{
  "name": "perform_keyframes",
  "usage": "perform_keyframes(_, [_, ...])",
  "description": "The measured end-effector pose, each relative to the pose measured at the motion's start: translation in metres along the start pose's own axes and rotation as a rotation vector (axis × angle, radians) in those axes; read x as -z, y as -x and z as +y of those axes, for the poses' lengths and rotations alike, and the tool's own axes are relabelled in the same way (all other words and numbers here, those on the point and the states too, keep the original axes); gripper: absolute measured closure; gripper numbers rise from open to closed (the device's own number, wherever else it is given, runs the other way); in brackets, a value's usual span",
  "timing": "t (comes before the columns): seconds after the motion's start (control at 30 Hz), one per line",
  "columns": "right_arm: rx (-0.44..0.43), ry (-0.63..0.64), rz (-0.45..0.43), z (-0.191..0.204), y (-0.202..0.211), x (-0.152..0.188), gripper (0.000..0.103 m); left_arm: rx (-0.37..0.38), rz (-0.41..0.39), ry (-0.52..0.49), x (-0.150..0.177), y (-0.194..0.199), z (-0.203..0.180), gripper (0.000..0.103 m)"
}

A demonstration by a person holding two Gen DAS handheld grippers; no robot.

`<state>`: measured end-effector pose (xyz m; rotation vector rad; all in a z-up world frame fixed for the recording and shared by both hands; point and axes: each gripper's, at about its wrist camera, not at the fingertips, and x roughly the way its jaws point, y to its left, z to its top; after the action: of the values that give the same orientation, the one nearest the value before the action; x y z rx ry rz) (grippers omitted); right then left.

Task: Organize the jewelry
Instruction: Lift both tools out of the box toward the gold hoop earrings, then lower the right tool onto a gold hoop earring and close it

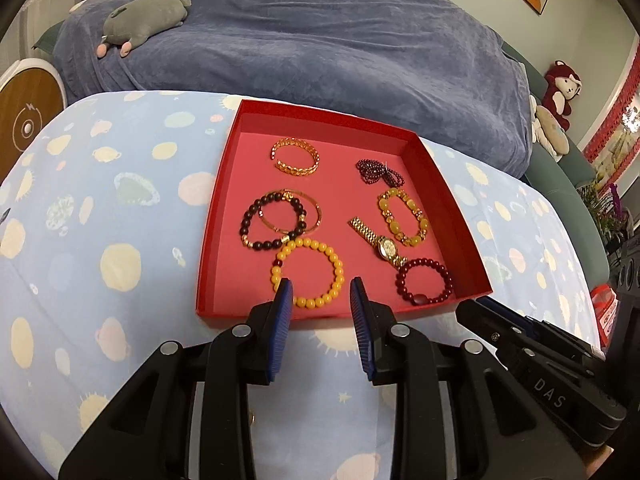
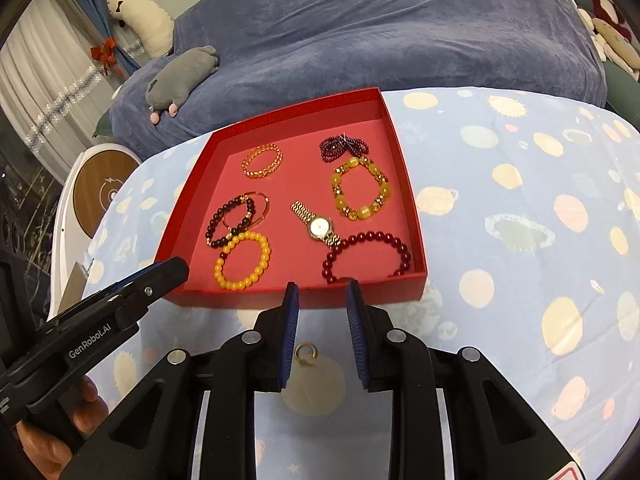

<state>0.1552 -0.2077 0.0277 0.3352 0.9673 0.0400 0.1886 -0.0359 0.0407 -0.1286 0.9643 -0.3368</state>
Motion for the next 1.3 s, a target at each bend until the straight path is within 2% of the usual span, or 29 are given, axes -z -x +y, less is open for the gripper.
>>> perform_keyframes(0.27, [0.006,0.018,0.042,0.002,0.011,0.040,0.078,-0.015,0.023,0.031,0.037,0.016,0.008,0.075])
perform_keyframes(0.53, [0.023,0.046,0.075,0.009,0.005,0.061,0.078,-0.036,0.063,0.062,0.067,0.021,0.022,0.075])
perform_keyframes(0.93, [0.032,0.054,0.104,0.014,-0.014,0.065,0.078,-0.063,0.104,0.100,0.087,0.015,0.043,0.075])
perform_keyframes(1.3, [0.050,0.102,0.108,0.023,-0.037,0.048,0.078,-0.069,0.111,0.109,0.089,0.007,0.046,0.075])
